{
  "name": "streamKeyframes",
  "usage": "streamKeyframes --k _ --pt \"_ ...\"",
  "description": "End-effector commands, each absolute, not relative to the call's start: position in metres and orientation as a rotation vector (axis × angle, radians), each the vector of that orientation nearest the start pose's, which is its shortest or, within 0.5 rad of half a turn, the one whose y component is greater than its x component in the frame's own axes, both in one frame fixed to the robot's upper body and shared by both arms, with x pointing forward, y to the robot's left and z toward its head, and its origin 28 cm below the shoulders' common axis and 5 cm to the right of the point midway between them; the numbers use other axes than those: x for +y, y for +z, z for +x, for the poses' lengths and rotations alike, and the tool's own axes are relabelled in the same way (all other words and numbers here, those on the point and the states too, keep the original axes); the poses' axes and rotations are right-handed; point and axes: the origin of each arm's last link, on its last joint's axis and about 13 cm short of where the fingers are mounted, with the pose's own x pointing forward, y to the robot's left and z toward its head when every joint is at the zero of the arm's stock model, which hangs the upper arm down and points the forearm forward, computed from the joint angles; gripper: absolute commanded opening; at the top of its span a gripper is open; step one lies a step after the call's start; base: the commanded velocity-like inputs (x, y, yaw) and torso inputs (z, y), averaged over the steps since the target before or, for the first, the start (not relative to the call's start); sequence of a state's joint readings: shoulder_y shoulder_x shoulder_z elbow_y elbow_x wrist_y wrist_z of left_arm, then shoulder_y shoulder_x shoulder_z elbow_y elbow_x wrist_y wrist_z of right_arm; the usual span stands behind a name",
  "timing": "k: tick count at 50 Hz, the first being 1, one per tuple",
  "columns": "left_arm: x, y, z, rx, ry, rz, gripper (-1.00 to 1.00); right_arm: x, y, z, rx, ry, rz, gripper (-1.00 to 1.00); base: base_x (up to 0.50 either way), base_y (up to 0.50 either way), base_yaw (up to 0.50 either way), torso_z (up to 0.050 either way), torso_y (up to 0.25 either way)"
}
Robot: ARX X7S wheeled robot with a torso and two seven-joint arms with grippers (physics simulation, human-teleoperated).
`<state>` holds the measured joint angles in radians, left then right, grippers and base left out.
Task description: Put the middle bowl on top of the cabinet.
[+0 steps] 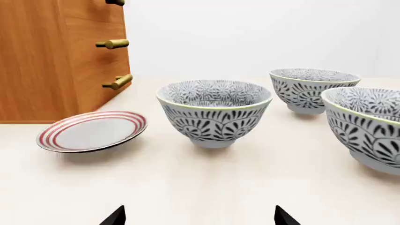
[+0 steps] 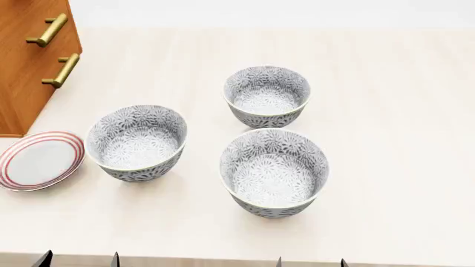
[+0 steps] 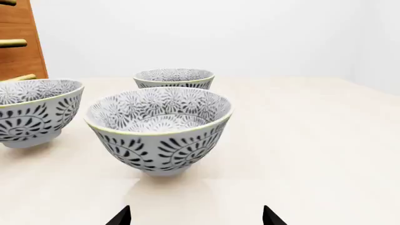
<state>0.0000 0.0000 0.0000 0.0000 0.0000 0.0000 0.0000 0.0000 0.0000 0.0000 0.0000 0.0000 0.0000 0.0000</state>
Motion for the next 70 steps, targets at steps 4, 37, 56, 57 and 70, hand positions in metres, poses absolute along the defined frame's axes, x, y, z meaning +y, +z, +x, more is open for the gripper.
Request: streamKeyframes --k 4,37,56,57,70 --pt "0.205 0.012 0.211 0.004 -0.001 -0.001 1.00 -0.097 0.013 0.210 0.004 -0.001 -0.009 1.00 0.00 0.00 0.00 0.000 0.000" --pt "0.201 0.076 0.222 -0.105 -0.058 -0.066 1.00 -0.143 0.102 0.135 -0.338 -0.354 -0.083 1.00 0.00 0.00 0.00 0.000 0.000" --pt "0.196 0.198 0.149 -0.553 0.085 -0.252 1.00 -0.207 0.125 0.021 -0.422 -0.597 -0.203 1.00 0.00 0.07 0.00 0.000 0.000" --pt "0.197 0.202 0.145 -0.555 0.080 -0.241 1.00 -0.208 0.127 0.020 -0.423 -0.599 -0.205 1.00 0.00 0.50 0.00 0.000 0.000" --pt "0.209 0.202 0.160 -0.497 0.163 -0.230 1.00 -0.201 0.136 0.024 -0.447 -0.596 -0.213 1.00 0.00 0.50 0.00 0.000 0.000"
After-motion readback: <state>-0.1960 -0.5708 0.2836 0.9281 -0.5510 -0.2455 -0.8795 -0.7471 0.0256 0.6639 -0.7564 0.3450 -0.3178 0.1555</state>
